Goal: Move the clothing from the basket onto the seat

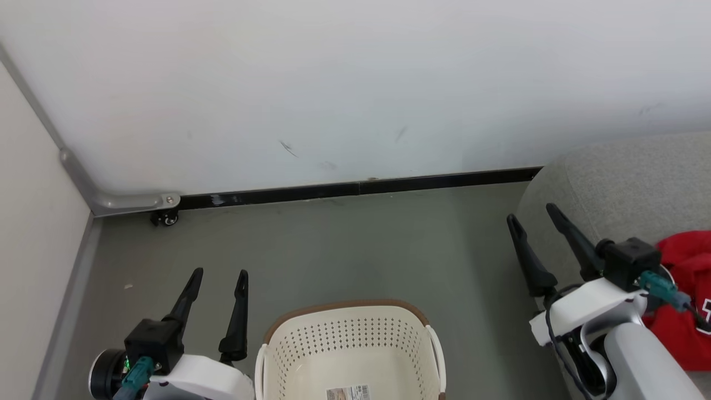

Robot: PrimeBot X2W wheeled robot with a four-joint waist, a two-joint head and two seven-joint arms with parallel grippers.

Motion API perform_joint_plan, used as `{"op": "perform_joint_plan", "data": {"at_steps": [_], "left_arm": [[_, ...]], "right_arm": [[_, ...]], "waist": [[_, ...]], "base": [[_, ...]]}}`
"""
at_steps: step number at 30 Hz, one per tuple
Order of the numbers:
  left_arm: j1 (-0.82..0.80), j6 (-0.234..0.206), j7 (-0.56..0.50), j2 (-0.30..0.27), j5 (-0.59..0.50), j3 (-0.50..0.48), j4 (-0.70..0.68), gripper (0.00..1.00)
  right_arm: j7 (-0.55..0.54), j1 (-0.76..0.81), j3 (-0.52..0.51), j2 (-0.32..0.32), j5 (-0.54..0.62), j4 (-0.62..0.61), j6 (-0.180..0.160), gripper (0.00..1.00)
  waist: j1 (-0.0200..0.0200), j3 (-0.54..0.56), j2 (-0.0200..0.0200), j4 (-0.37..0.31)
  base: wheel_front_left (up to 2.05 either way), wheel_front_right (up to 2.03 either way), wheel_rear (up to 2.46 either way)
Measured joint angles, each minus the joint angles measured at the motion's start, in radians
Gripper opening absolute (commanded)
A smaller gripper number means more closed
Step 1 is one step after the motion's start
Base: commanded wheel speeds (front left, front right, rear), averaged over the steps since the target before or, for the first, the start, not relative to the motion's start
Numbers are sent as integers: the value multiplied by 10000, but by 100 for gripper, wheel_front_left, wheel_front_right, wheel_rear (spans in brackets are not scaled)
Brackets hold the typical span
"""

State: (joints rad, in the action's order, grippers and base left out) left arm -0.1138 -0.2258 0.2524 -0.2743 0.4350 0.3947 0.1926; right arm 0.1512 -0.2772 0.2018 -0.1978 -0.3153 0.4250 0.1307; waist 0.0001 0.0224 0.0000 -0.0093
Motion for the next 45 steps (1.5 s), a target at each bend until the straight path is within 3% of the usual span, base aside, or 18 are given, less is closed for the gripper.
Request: {"op": "perform_joint_plan", "data": {"at_steps": [15,24,45], "left_arm": [[664,-483,0,79,-182,-462,176,100],[925,-727,0,132,-466,-667,155,100],[1097,-732,0,196,-903,-462,173,100]], "right_arm": [[42,1439,-658,1066,608,-334,0,100],[-40,2161,-1009,1212,1035,-742,0,100],[-297,2920,-1622,1442,1691,-1718,0,100]], "waist": [[-1,487,0,251],[0,611,0,163],[-1,542,0,-23]], "base": [[0,0,0],[0,0,0],[0,0,0]]}}
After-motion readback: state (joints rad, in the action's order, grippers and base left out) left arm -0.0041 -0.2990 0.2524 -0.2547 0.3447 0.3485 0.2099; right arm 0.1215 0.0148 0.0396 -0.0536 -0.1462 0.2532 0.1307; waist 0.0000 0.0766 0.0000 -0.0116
